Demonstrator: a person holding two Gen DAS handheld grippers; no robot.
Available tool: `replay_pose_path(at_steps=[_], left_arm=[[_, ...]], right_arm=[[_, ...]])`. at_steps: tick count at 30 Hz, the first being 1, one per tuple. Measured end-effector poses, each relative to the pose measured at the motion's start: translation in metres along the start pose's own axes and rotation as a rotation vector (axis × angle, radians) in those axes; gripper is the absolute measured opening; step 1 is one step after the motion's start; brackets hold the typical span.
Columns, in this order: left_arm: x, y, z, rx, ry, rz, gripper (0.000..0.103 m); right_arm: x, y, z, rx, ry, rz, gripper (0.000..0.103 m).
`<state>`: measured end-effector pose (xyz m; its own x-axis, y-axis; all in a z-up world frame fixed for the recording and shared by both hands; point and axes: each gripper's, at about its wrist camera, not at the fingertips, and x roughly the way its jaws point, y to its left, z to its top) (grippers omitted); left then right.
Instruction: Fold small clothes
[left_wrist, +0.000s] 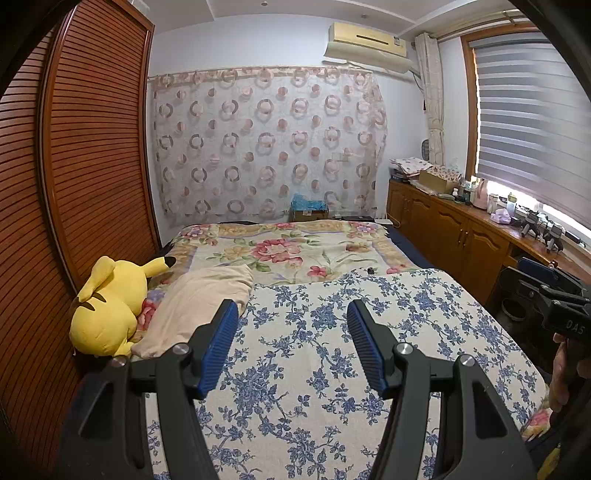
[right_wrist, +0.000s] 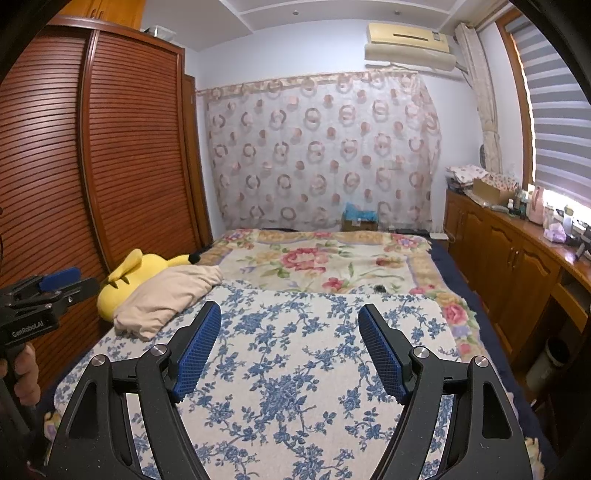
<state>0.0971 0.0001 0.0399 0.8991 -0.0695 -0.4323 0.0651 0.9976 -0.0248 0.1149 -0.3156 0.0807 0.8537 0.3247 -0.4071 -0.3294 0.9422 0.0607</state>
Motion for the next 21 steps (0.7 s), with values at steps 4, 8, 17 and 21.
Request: replay_pose_path(at_steps=[4, 8, 17, 21], left_arm=[[0.0001, 0.0001, 0.0, 0.0, 0.001, -0.001, 0.061], [-0.0001, 0.0, -0.0001, -0.001, 0.001, 0.0, 0.061], [-0.001, -0.0007, -0.0002, -0.001, 0.003, -0.003, 0.061], [-0.001, -0.0011, -0.0002, -0.002, 0.001, -0.003, 0.061]], right_arm=[[-0.0001, -0.0003, -0.0006, -0.002, 0.0, -0.001, 0.079], [0.0001, -0.0003, -0.0005, 0.0, 0.0, 0.001, 0.079], [0.0001, -0.0003, -0.0017, 0.001, -0.002, -0.002, 0.079], [0.0002, -0.0006, -0.0015, -0.001, -0.001, 0.0, 0.079]])
